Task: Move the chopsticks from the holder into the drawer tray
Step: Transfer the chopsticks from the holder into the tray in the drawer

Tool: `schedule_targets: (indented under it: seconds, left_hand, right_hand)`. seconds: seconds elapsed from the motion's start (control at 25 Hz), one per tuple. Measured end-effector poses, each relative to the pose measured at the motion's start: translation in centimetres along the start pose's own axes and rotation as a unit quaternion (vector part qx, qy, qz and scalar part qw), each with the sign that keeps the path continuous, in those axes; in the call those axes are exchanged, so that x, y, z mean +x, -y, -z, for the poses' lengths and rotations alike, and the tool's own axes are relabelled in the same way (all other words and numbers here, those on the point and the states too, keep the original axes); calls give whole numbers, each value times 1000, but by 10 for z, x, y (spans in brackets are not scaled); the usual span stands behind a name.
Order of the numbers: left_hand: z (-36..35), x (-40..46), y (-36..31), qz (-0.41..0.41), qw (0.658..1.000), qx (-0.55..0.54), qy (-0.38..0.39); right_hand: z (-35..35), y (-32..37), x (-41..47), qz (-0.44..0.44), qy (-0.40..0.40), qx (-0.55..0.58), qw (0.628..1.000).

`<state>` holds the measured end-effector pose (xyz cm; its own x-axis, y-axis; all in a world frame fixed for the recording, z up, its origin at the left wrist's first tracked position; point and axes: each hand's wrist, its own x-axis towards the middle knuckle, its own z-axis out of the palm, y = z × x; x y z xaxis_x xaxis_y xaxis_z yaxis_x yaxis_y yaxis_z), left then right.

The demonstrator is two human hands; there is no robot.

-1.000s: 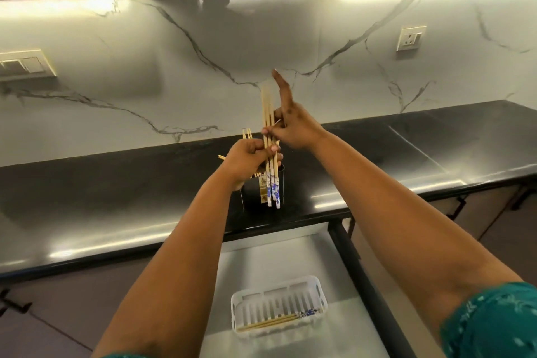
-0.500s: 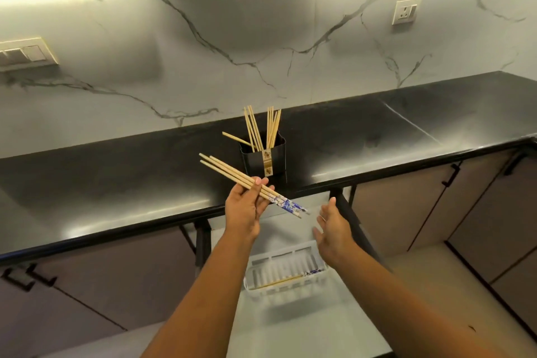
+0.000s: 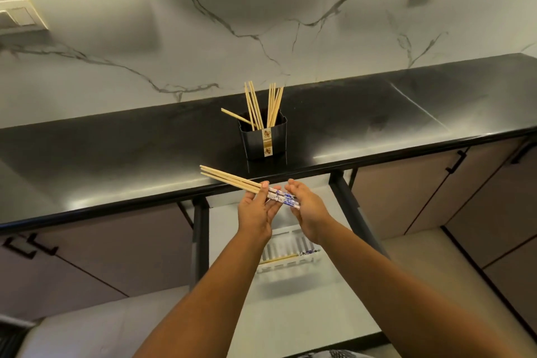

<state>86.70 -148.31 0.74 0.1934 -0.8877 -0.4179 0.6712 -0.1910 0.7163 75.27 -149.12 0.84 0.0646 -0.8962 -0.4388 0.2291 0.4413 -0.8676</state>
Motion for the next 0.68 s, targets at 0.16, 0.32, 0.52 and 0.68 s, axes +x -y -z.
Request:
schedule_targets:
  seconds: [0.16, 0.32, 0.52, 0.68]
  left_hand:
    - [10, 27, 1, 12, 995, 15, -100]
    - [12, 35, 44, 80, 982, 116, -127]
    - [32, 62, 57, 129, 975, 51, -175]
    - [77, 92, 43, 137, 963, 8, -234]
  right_hand:
    - [11, 0, 21, 72, 22, -256, 964]
    - [3, -40, 37, 224, 103, -662, 708]
    - [33, -71, 77, 228, 107, -746, 616]
    - [59, -83, 103, 232, 146, -764, 583]
